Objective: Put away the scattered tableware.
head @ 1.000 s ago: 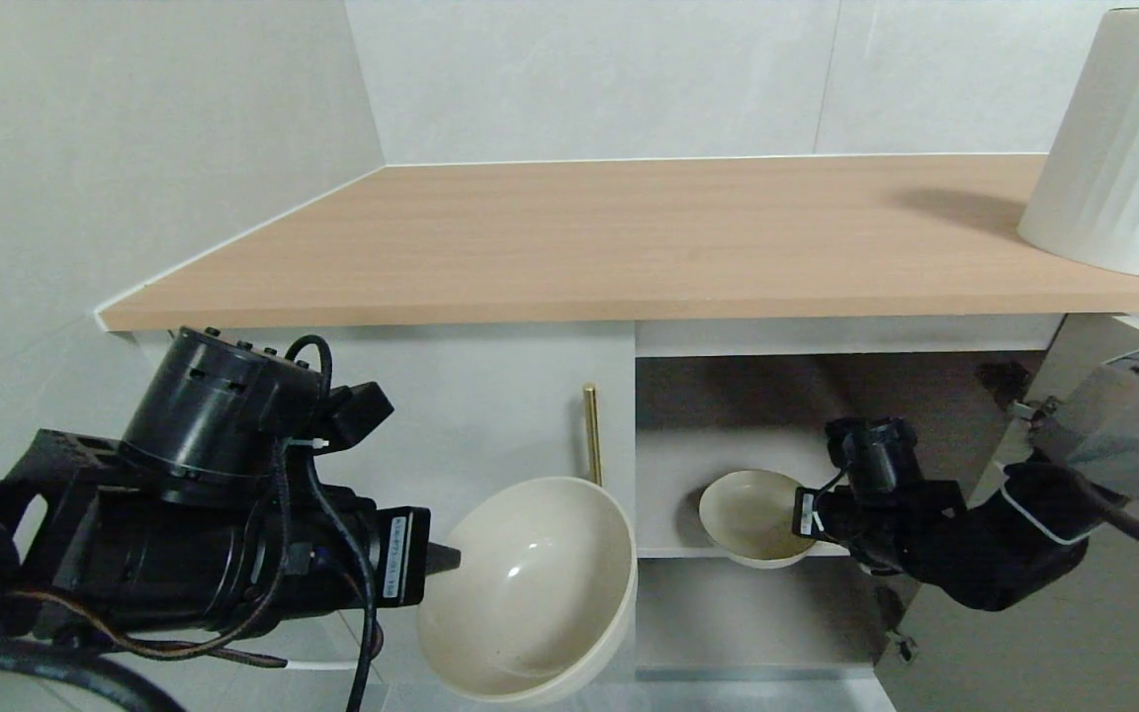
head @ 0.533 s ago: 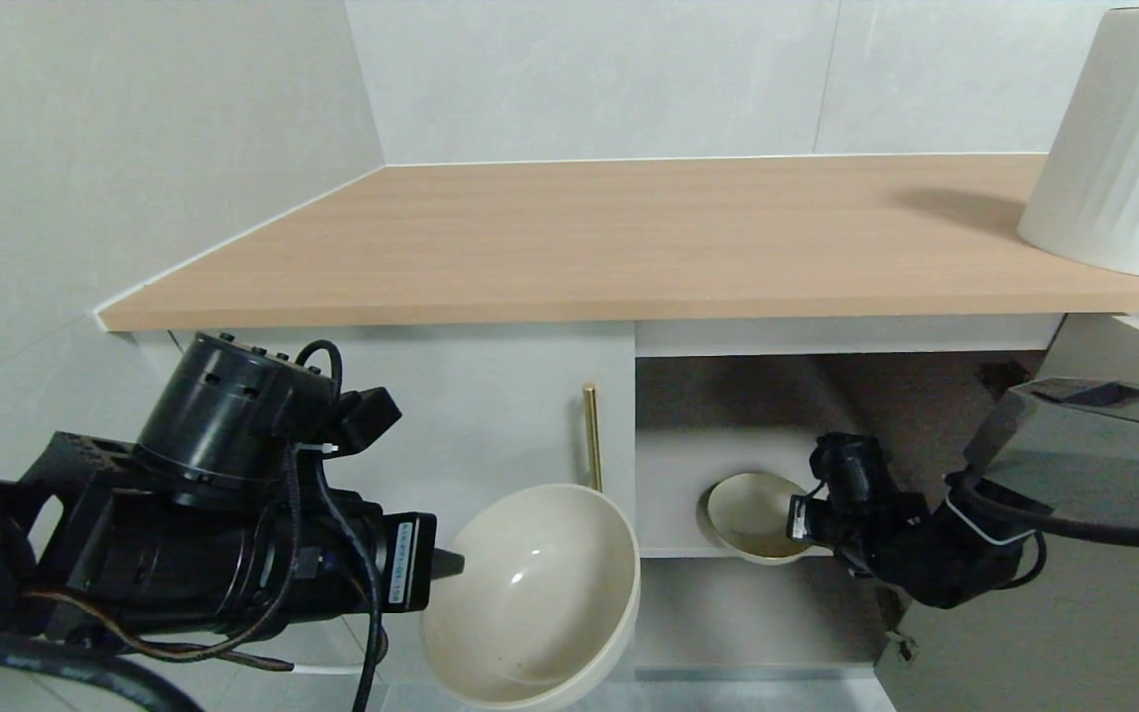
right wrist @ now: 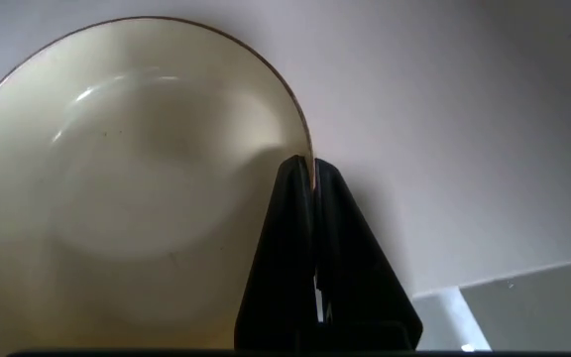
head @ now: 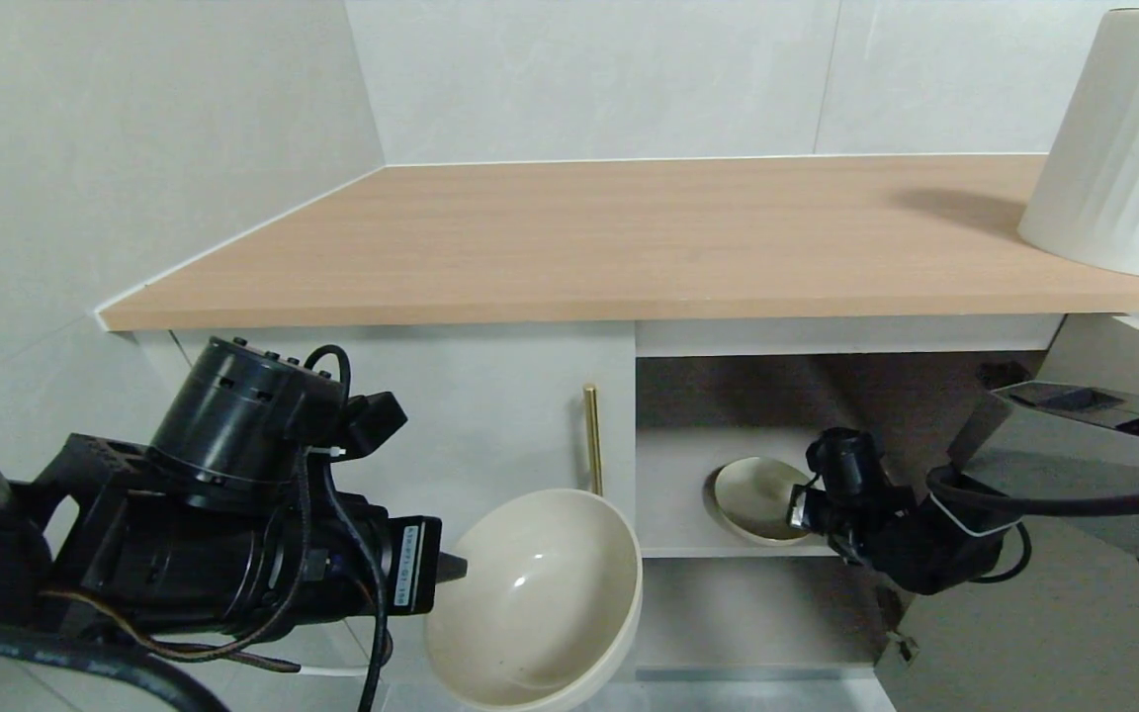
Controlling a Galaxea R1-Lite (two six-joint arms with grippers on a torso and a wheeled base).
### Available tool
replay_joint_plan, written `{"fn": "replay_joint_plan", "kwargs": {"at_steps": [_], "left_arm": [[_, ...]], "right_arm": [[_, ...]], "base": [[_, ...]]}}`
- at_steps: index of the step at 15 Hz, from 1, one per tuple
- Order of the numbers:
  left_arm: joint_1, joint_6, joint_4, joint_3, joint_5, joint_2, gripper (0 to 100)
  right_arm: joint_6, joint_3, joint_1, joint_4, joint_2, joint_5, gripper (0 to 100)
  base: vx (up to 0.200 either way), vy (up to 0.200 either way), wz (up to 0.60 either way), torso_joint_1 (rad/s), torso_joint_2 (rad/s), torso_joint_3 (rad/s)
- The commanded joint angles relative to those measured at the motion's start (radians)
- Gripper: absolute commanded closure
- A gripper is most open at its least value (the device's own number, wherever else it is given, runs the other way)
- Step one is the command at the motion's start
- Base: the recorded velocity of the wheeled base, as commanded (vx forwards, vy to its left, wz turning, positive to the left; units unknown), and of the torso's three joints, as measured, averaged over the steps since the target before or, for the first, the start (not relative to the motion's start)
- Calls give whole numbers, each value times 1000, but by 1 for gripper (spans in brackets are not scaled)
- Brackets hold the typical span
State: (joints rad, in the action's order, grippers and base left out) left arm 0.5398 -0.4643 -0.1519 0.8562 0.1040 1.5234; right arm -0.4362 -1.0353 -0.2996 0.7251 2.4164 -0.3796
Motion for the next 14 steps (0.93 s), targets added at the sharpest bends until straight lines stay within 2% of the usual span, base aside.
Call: {"fn": "replay_joint_plan", "kwargs": {"at_steps": [1,9,10,14], "left_arm": [[0,-1,0,0,0,1,100],[0,-1,2,1,0,3,100],[0,-1,2,1,0,3,100],[0,-1,2,1,0,3,100]], "right_arm": [[-1,-25,13,-1,13,-18,100],[-1,-43,20,4,26,-39,100],[-1,-43,20,4,24,-39,0],[-13,-38,19,4,17,-39,0]], "base": [[0,0,0,0,0,0],[0,0,0,0,0,0],[0,0,0,0,0,0],[0,0,0,0,0,0]]}}
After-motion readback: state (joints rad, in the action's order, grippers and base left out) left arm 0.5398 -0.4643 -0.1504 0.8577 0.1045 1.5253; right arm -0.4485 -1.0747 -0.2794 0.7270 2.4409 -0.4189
